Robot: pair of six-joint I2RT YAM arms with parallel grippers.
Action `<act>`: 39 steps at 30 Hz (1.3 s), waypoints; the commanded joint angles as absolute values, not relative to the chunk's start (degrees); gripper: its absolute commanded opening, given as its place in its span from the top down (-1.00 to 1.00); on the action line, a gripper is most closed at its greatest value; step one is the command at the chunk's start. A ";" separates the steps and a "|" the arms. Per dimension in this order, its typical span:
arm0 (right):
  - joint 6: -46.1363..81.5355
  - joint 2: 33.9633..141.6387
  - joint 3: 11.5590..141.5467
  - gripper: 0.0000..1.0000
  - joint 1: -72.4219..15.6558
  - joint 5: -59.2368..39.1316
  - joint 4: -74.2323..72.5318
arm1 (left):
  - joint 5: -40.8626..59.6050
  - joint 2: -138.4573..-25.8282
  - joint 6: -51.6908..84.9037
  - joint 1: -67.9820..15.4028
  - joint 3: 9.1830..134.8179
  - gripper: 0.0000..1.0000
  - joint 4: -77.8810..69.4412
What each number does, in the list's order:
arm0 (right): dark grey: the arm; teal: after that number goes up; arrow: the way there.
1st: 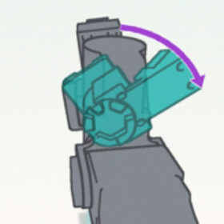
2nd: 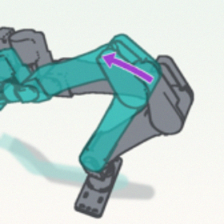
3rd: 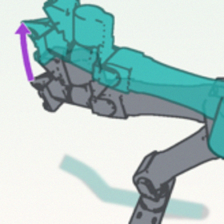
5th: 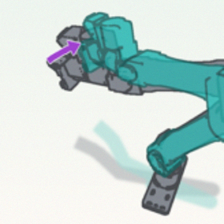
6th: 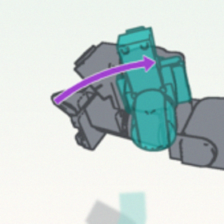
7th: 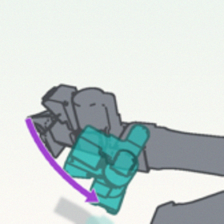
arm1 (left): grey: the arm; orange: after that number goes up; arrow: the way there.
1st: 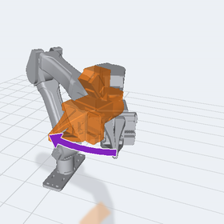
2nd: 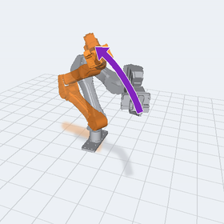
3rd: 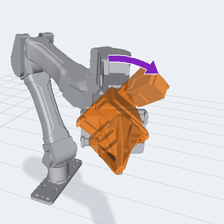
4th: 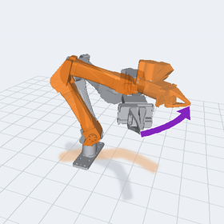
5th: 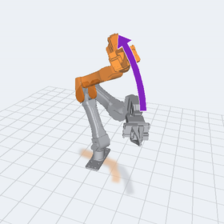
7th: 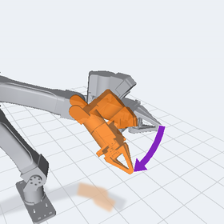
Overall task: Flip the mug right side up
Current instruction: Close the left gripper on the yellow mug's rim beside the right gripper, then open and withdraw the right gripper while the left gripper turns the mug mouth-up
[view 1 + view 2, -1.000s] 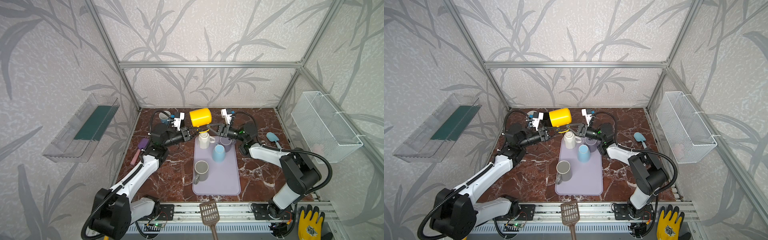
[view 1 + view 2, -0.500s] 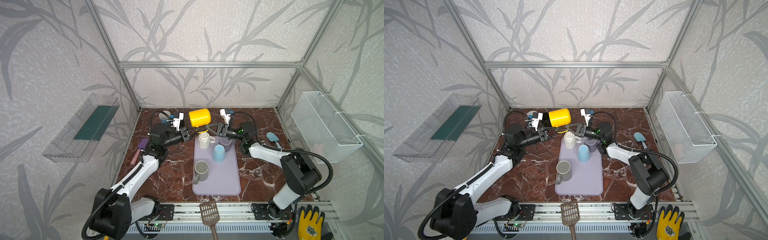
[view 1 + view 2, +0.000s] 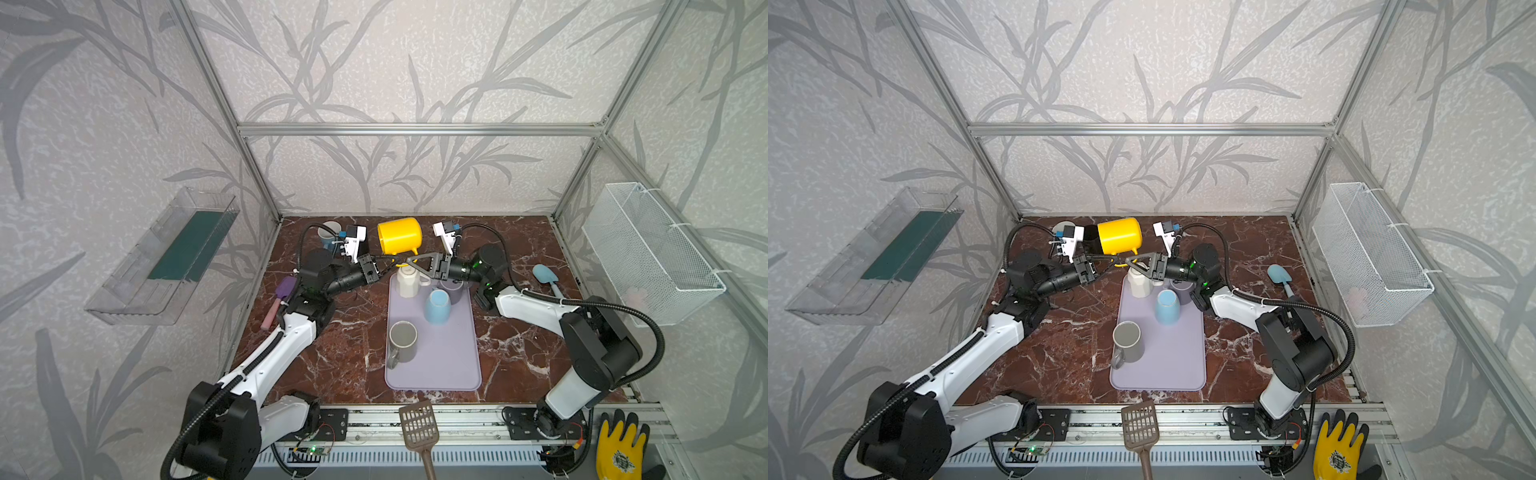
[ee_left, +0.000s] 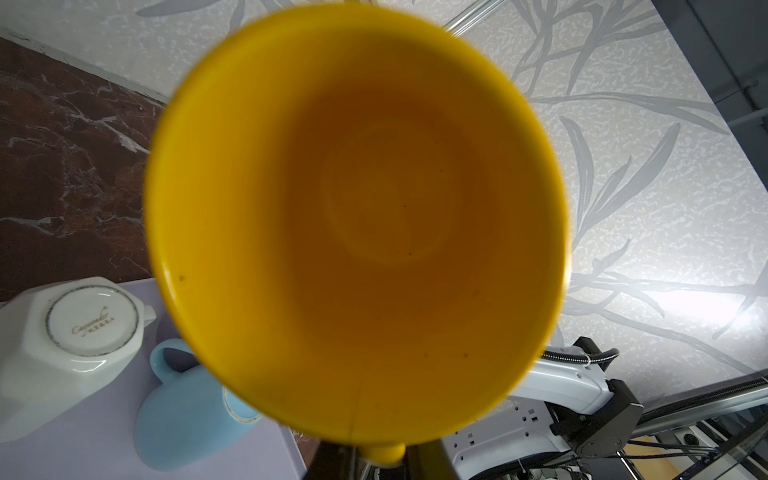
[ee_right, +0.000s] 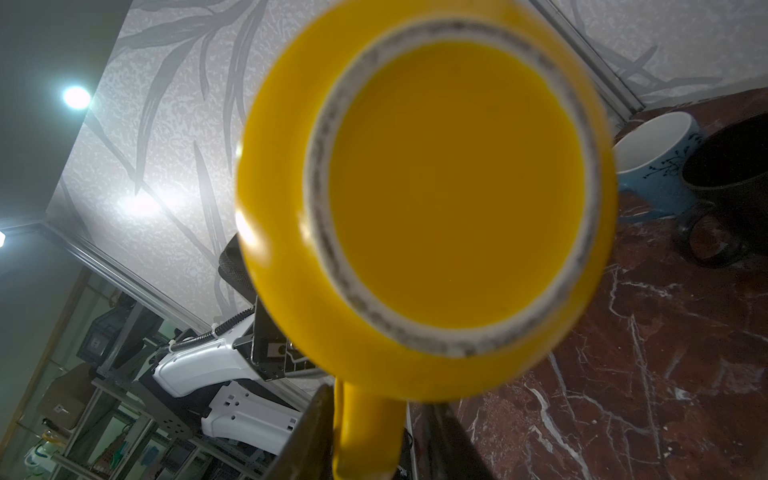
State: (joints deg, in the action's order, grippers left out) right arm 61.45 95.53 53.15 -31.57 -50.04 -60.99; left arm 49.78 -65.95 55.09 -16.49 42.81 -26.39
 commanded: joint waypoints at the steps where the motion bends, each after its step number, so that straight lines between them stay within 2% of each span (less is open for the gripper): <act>1: 60.38 94.92 52.40 0.24 -31.33 -50.82 -61.86 | 49.02 -62.95 51.23 -16.72 44.92 1.00 -26.60; 12: 58.76 93.64 47.72 0.18 -29.88 -52.99 -60.21 | 45.97 -62.77 44.30 -16.63 45.19 1.00 -15.76; 25: 49.11 85.21 41.96 0.09 -26.91 -52.12 -46.19 | 42.19 -63.01 39.20 -11.93 45.65 1.00 -5.54; 33: 45.22 80.65 40.13 0.07 -25.75 -49.38 -38.84 | 39.37 -66.39 31.46 -9.32 51.00 1.00 7.01; 39: 43.36 78.43 39.26 0.07 -25.41 -48.79 -35.69 | 33.68 -70.90 23.16 -9.23 58.43 1.00 19.39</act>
